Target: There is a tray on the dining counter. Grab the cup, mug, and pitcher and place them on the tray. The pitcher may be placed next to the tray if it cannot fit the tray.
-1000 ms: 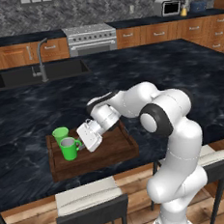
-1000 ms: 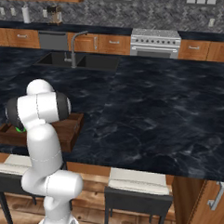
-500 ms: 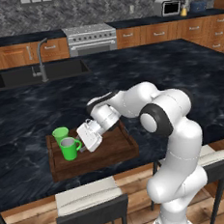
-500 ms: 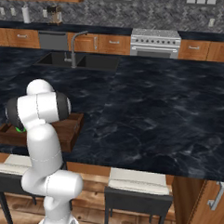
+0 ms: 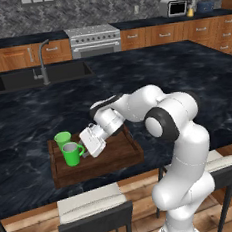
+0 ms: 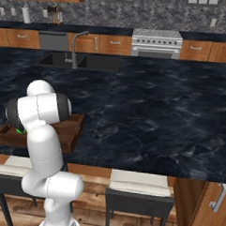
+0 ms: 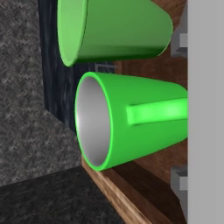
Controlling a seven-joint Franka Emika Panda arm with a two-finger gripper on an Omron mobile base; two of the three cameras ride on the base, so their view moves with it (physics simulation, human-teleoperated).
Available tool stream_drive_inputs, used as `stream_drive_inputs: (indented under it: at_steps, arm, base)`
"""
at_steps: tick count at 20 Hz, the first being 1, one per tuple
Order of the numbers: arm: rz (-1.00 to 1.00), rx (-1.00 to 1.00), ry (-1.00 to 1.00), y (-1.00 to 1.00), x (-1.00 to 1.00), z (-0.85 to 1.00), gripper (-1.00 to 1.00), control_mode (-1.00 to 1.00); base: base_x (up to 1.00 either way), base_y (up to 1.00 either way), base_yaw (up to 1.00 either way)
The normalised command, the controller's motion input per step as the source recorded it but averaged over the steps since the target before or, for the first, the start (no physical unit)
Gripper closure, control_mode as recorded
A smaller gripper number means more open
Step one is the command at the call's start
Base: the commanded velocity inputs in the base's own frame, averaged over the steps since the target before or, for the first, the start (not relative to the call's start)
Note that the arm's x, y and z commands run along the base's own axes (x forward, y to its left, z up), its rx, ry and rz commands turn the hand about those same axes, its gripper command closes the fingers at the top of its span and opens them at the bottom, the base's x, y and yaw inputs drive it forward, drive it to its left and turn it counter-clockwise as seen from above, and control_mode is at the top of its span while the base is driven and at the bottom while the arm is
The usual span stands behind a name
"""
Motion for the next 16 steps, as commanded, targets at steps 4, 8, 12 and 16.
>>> stream_drive_inputs:
  at_steps: [4,8,12,16]
  arm:
    - [0.0,0.0,0.01,-0.06,0.0,0.11,-1.0,-1.0]
    - [0.0,0.0,0.0,-0.23,-0.2,0.22,-1.0,-1.0]
    - [0.0,0.0,0.0,-0.22,-0.26,0.35,-1.0,-1.0]
    - [-0.07,0.0,0.04,-0.18,-0.14,0.57,-1.0,-1.0]
  base:
    - [0.0,0.0,0.0]
    - [0.0,0.0,0.0]
    - [0.0,0.0,0.0]
    - [0.0,0.0,0.0]
